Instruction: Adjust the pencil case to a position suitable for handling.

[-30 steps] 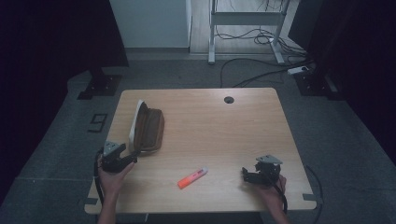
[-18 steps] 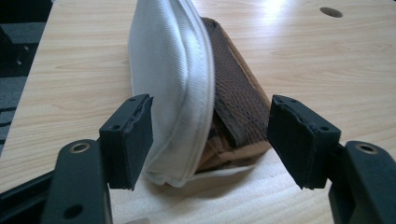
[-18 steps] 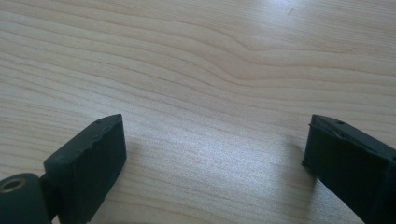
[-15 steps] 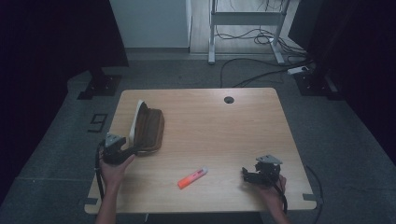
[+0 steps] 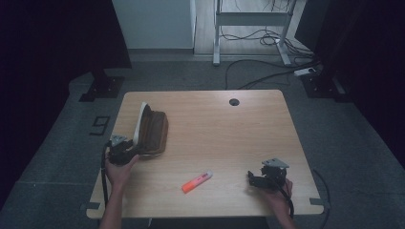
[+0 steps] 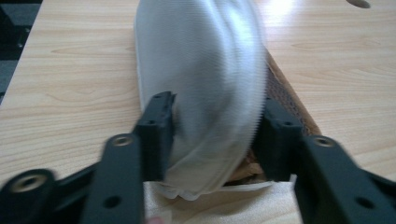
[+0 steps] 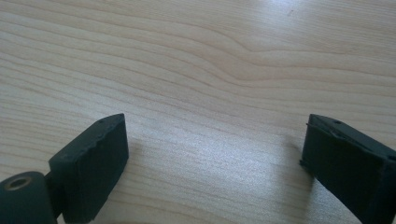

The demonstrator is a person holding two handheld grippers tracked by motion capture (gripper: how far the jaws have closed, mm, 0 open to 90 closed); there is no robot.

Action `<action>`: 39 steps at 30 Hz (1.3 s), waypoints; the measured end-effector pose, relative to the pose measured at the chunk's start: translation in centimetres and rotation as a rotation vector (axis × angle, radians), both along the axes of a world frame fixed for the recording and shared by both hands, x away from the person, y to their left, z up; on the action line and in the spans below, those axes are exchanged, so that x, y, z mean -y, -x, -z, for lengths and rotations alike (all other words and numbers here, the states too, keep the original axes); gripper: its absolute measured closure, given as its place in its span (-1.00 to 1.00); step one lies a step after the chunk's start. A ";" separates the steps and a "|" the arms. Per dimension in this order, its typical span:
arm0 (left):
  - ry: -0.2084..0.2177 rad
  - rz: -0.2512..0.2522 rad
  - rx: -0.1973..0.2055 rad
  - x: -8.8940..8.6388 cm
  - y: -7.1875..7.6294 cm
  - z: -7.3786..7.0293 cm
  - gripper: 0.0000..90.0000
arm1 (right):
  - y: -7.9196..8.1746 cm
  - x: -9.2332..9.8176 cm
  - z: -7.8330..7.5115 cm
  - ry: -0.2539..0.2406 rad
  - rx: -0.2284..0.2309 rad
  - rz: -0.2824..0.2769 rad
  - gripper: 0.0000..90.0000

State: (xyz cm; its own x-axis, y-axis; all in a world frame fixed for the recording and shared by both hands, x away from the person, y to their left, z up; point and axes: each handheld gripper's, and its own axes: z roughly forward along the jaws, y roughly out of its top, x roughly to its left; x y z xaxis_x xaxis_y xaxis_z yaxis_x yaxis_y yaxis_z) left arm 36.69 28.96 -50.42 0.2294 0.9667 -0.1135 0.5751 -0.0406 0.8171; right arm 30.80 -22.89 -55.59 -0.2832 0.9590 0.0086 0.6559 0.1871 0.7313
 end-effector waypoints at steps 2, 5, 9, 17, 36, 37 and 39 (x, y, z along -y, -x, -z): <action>-0.008 -0.026 0.001 0.0 0.0 0.0 0.41 | 0.0 0.0 0.0 0.000 0.001 0.001 -0.84; -0.005 -0.045 0.000 -0.2 0.0 0.0 0.53 | 0.0 0.0 0.0 0.001 0.001 0.002 -0.83; -0.004 -0.073 0.001 -0.7 0.0 0.0 0.70 | 0.0 0.0 0.0 0.001 0.001 0.003 -0.83; 0.075 -0.080 0.028 -1.2 0.4 -0.7 0.74 | 0.0 0.0 0.0 0.001 0.002 0.004 -0.82; 0.296 0.015 0.112 -1.6 2.2 -3.4 0.78 | 0.0 0.0 0.0 0.000 0.002 0.005 -0.82; 0.296 0.015 0.112 -1.6 2.2 -3.4 0.78 | 0.0 0.0 0.0 0.000 0.003 0.005 -0.82; 0.301 0.025 0.123 -1.5 2.4 -3.8 0.78 | 0.0 0.0 0.0 0.000 0.002 0.005 -0.82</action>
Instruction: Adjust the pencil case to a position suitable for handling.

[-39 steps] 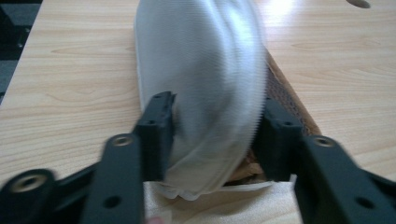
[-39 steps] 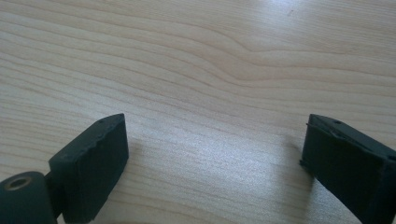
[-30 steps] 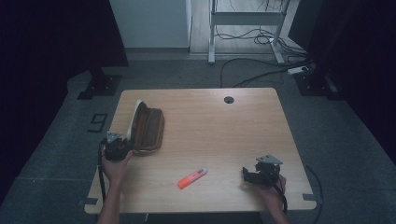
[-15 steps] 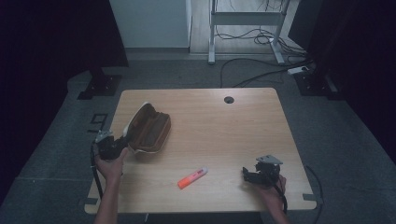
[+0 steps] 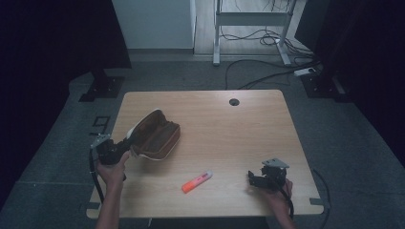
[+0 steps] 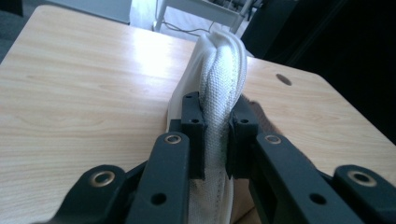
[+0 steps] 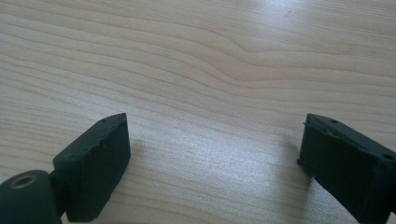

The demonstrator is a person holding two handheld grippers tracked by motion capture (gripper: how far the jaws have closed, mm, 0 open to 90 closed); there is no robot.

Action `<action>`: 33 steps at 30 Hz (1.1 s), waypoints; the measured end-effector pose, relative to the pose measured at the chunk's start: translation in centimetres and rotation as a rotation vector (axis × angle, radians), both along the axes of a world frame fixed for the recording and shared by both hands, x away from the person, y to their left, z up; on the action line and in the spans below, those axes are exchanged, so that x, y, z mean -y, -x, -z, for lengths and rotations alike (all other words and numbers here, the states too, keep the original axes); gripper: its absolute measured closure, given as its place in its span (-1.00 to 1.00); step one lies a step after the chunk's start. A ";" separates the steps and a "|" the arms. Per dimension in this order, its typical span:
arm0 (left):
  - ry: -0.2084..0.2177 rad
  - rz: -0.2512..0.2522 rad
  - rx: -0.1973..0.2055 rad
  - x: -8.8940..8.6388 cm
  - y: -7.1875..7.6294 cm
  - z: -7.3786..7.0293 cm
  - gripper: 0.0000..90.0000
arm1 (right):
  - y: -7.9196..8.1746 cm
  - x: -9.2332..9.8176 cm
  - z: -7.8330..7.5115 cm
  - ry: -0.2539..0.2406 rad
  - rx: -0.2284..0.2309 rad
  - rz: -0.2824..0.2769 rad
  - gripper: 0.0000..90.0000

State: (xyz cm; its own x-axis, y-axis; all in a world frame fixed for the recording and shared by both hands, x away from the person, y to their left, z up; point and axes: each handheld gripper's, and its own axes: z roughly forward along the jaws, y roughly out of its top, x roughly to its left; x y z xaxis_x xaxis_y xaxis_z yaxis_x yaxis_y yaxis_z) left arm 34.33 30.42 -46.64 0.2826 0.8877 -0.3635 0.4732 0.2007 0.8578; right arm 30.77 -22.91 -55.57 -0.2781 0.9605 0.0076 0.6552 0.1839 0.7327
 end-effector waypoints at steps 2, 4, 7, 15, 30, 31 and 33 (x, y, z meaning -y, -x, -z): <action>0.002 0.010 0.011 0.2 0.2 -0.4 0.78 | 0.0 0.0 0.0 0.000 0.000 0.000 -0.82; 0.014 0.025 0.032 0.4 0.5 -1.1 0.79 | 0.0 0.0 0.0 0.000 0.000 0.000 -0.82; 0.036 0.043 0.054 0.6 0.8 -1.7 0.79 | 0.0 0.0 0.0 0.000 0.000 0.000 -0.82; 0.043 0.094 0.098 1.7 1.5 -3.2 0.79 | 0.0 0.0 0.0 -0.001 0.001 0.000 -0.82; 0.052 0.164 0.121 3.2 2.0 -3.8 0.79 | 0.0 0.0 0.0 0.000 0.000 0.000 -0.82; 0.052 0.164 0.121 3.2 2.0 -3.8 0.79 | 0.0 0.0 0.0 0.000 0.000 0.000 -0.82; 0.052 0.172 0.123 3.4 2.0 -3.8 0.79 | 0.0 0.0 0.0 0.001 0.000 0.000 -0.82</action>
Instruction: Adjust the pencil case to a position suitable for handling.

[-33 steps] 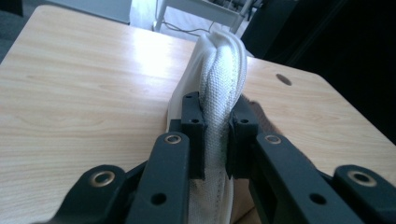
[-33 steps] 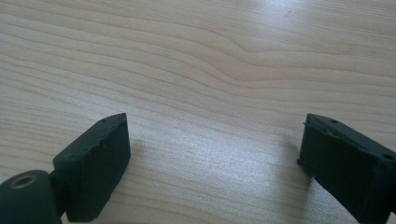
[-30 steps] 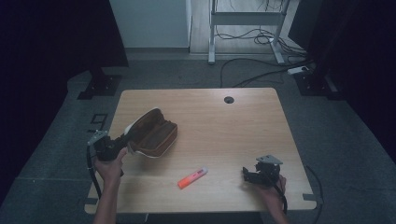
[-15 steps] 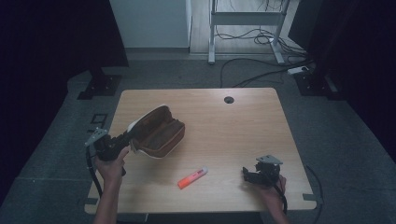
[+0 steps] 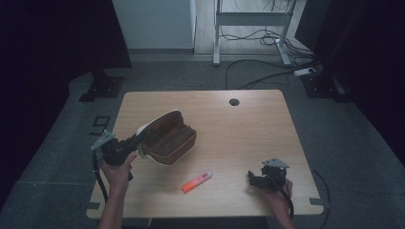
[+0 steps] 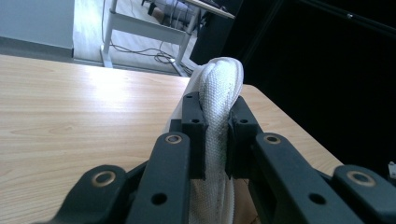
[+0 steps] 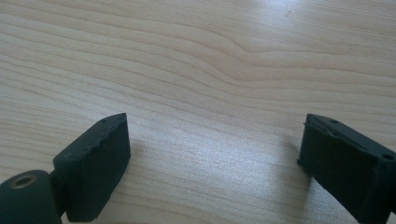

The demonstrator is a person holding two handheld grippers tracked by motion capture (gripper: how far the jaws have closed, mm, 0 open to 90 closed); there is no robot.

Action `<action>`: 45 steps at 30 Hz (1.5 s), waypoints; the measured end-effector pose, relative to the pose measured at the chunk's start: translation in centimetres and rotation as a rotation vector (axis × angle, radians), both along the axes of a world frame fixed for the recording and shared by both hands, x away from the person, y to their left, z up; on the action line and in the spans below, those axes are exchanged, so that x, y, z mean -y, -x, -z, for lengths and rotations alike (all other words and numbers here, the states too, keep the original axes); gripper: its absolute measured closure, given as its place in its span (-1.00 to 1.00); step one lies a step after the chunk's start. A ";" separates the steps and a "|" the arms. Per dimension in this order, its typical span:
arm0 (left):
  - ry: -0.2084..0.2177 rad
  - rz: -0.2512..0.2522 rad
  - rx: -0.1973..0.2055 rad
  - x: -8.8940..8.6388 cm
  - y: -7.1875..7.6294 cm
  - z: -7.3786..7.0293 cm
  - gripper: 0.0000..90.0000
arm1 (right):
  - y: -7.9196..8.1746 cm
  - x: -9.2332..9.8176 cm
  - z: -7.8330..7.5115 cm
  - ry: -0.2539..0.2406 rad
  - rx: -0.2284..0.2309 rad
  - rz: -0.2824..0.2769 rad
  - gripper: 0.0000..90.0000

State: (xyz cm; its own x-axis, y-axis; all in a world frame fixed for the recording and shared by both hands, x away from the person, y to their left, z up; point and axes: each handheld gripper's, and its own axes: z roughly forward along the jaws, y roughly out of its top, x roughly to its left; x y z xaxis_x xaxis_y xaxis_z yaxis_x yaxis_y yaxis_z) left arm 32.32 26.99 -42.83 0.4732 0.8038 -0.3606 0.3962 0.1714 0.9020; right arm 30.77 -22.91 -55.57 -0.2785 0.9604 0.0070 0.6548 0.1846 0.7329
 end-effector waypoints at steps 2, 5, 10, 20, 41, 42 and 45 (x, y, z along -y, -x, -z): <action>-0.005 0.009 0.002 0.2 0.0 0.0 0.79 | 0.0 0.0 0.0 0.000 0.000 0.000 -0.82; -0.001 0.020 0.002 0.4 -0.1 0.0 0.79 | 0.0 0.0 0.0 -0.001 0.001 0.000 -0.82; -0.004 0.038 -0.002 0.9 -0.2 0.2 0.79 | 0.0 0.0 0.0 0.000 -0.001 0.000 -0.82; -0.024 0.087 -0.014 2.5 -0.8 0.6 0.79 | 0.0 0.0 0.0 0.000 0.000 0.000 -0.82; -0.061 0.120 -0.032 4.0 -2.4 2.4 0.79 | 0.0 0.0 0.0 -0.002 0.001 0.000 -0.82; -0.068 0.114 -0.034 3.9 -2.5 2.5 0.79 | 0.0 0.0 0.0 0.000 0.000 0.000 -0.82; -0.097 0.133 -0.026 3.3 -2.8 3.1 0.77 | 0.0 0.0 0.0 -0.001 0.001 0.000 -0.82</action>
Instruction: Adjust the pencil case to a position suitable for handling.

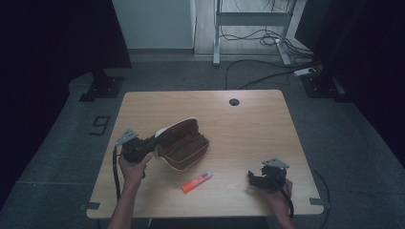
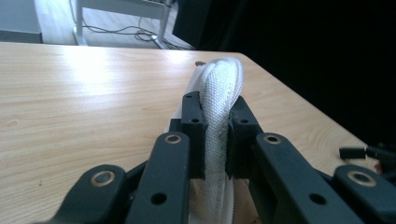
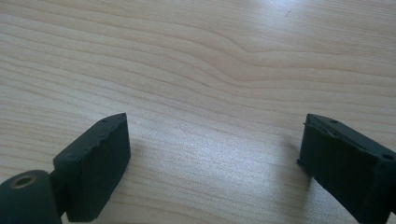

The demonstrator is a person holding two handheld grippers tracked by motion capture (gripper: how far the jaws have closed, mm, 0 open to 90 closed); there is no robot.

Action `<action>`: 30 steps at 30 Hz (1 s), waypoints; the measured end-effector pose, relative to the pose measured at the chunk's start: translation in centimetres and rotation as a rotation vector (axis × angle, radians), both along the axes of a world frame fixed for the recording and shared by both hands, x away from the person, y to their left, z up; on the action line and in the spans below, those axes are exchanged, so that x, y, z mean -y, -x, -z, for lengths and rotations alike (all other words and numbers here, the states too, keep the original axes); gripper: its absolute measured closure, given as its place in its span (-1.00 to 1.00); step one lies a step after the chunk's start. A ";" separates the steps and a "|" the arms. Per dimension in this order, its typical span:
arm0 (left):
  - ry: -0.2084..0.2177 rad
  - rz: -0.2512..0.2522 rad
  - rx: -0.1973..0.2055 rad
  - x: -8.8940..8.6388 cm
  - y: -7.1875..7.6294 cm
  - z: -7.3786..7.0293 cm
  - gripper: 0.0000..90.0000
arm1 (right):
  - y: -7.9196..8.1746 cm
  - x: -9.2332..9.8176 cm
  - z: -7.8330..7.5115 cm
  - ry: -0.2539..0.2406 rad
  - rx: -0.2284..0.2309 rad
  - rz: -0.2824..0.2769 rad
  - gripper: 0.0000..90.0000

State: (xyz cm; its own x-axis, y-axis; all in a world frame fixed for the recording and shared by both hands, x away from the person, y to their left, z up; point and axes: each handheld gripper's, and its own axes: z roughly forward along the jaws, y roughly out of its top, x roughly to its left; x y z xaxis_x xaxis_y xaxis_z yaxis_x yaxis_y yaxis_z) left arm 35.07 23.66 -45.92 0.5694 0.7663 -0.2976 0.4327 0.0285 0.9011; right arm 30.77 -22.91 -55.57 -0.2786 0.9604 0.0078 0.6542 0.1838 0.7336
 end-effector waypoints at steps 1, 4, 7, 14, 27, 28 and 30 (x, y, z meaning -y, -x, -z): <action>0.000 0.000 0.000 0.0 0.0 0.0 0.77 | 0.0 0.0 0.0 0.000 0.000 0.000 -0.82; -0.001 0.008 -0.004 -0.5 -0.1 0.4 0.75 | 0.0 0.0 0.0 -0.001 0.000 0.000 -0.82; -0.016 0.008 -0.006 -1.1 -0.2 1.0 0.71 | 0.0 0.0 0.0 0.000 0.000 0.000 -0.82; -0.078 0.008 -0.024 -2.3 -0.2 2.5 0.64 | 0.0 0.0 0.0 0.000 0.000 0.000 -0.82; -0.156 -0.043 -0.104 -2.6 -0.2 4.0 0.54 | 0.0 0.0 0.0 0.001 -0.001 0.001 -0.81; -0.156 -0.043 -0.104 -2.6 -0.2 4.0 0.53 | 0.0 0.0 0.0 0.001 -0.001 0.001 -0.81; -0.163 -0.048 -0.111 -2.6 -0.2 4.1 0.52 | 0.0 0.0 0.0 0.001 -0.001 0.001 -0.81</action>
State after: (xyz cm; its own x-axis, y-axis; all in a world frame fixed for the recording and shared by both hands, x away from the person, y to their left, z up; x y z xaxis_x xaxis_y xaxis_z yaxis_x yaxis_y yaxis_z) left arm 35.31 26.26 -50.07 0.5019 0.8346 -0.2269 0.5316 -0.0907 0.8421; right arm 30.77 -22.91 -55.57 -0.2779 0.9606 0.0073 0.6549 0.1840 0.7330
